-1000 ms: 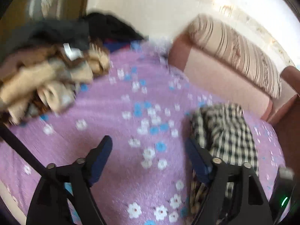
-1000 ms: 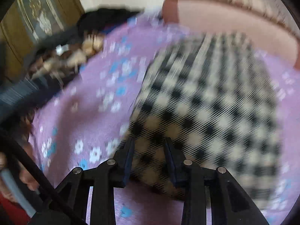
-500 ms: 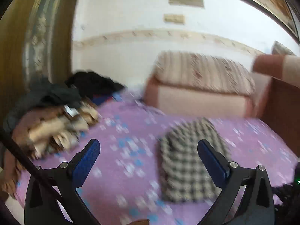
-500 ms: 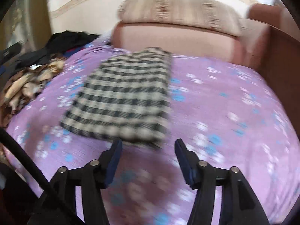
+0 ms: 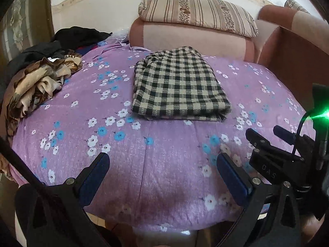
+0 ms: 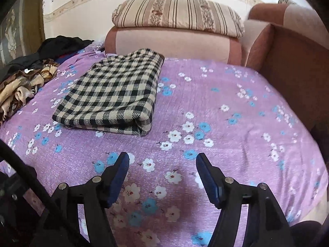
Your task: Fold large clothes
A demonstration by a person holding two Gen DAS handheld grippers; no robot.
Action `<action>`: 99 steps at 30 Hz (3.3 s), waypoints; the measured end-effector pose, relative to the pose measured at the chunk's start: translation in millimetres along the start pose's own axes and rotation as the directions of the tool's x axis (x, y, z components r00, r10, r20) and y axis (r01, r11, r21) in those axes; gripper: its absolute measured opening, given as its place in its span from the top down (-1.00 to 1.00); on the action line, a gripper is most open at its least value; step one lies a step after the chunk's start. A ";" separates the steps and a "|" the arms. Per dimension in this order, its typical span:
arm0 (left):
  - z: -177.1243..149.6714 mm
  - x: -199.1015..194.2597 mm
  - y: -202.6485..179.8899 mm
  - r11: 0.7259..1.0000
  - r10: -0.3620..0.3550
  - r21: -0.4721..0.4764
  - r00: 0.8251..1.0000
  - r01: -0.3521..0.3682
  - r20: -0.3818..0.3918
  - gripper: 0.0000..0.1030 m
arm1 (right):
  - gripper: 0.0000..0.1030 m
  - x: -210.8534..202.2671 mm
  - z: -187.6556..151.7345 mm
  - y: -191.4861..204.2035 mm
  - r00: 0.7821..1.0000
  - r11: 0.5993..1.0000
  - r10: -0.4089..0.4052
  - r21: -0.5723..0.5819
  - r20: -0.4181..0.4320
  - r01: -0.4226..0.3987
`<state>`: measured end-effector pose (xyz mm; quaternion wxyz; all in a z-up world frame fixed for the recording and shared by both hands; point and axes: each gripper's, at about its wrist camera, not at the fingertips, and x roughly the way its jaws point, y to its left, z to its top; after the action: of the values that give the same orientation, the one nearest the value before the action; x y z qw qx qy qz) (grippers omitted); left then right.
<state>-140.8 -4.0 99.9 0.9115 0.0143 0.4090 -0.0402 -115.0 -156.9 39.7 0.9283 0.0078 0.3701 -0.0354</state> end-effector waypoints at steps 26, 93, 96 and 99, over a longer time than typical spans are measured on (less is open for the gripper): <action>-11.9 7.8 3.0 1.000 0.014 -0.009 0.998 -0.015 -0.069 -1.00 | -0.50 6.1 -13.7 14.0 0.999 0.996 -0.046 -0.076 -0.029 0.043; -26.4 27.8 5.2 0.998 0.067 0.002 0.989 -0.067 -0.132 -1.00 | -0.53 15.2 -23.4 22.6 0.996 0.992 -0.069 -0.110 -0.056 0.063; -25.7 25.4 5.8 0.997 0.073 0.000 0.990 -0.074 -0.121 -1.00 | -0.57 7.5 -20.9 22.4 0.998 0.993 -0.055 -0.104 -0.019 0.053; -25.0 20.1 6.6 0.996 0.089 0.002 0.990 -0.089 -0.106 -1.00 | -0.59 0.4 -17.6 22.0 0.998 0.993 -0.055 -0.102 0.022 0.057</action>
<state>-145.6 2.8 68.2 0.8894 0.0336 0.4559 0.0020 -125.3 -134.3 26.3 0.9295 -0.0507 0.3628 -0.0425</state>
